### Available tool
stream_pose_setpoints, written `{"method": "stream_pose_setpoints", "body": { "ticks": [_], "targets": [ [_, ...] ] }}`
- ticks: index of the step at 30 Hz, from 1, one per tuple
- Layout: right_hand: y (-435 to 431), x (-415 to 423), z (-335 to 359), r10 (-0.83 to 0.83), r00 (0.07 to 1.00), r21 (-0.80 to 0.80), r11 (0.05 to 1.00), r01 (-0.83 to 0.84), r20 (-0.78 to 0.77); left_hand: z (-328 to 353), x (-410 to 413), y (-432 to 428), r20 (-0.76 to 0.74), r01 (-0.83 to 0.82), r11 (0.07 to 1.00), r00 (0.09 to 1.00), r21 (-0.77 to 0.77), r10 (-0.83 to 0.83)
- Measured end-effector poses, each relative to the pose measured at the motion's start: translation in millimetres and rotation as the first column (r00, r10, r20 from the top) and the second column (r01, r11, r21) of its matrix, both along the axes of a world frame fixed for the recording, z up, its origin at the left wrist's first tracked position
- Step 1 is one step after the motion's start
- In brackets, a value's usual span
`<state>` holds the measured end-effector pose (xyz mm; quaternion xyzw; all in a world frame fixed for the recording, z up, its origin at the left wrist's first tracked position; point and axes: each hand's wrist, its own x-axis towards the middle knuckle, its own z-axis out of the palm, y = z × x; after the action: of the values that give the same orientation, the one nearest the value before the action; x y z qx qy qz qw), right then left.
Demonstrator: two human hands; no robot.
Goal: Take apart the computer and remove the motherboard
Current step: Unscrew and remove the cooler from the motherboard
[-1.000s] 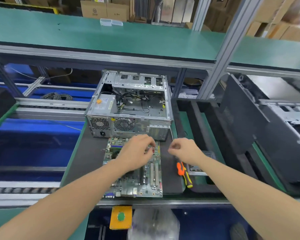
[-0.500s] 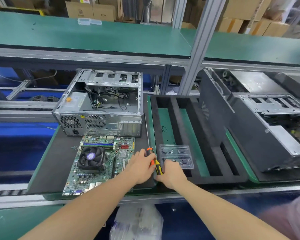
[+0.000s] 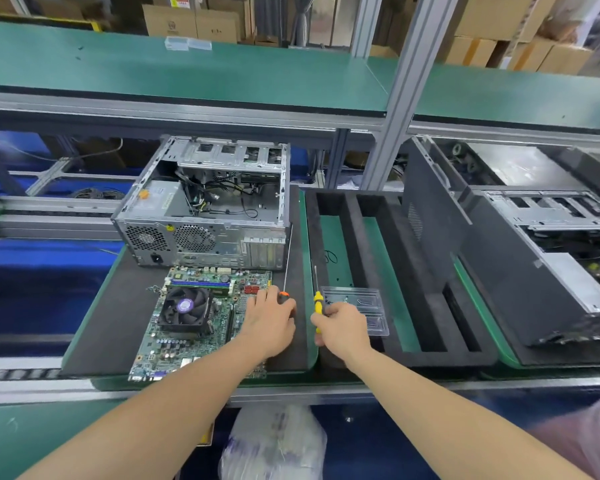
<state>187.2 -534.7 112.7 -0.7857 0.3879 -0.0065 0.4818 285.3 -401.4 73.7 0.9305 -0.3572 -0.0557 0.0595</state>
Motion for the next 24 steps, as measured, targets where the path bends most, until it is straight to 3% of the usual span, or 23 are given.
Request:
{"method": "stream_pose_setpoints", "body": {
  "ticks": [5, 8, 11, 14, 18, 21, 24],
  "targets": [
    [8, 16, 28, -0.037, 0.976, -0.065, 0.996, 0.052, 0.216, 17, 13, 7, -0.094, 0.091, 0.995, 0.991, -0.039, -0.094],
    [15, 31, 50, 0.052, 0.928, -0.143, 0.99, 0.002, 0.369, 38, 29, 23, -0.062, 0.061, 0.966, 0.995, -0.251, -0.079],
    [26, 54, 75, 0.206, 0.887, -0.209, 0.969, -0.128, 0.412, 59, 53, 57, -0.083, -0.066, 0.895, 0.996, -0.441, 0.033],
    [46, 84, 97, 0.435, 0.846, -0.349, 0.879, -0.325, 0.309, 72, 74, 105, -0.166, -0.242, 0.813, 0.97, -0.53, 0.18],
    [74, 121, 113, 0.658, 0.752, -0.543, 0.646, -0.537, 0.039, 67, 88, 165, -0.199, -0.369, 0.771, 0.93, -0.519, 0.311],
    [88, 142, 119, 0.701, 0.694, -0.589, 0.493, -0.64, -0.167, 54, 91, 185, -0.221, -0.373, 0.801, 0.927, -0.468, 0.303],
    [99, 156, 120, 0.68, 0.668, -0.561, 0.439, -0.702, -0.303, 44, 96, 182, -0.206, -0.319, 0.85, 0.945, -0.419, 0.253]
  ]
}}
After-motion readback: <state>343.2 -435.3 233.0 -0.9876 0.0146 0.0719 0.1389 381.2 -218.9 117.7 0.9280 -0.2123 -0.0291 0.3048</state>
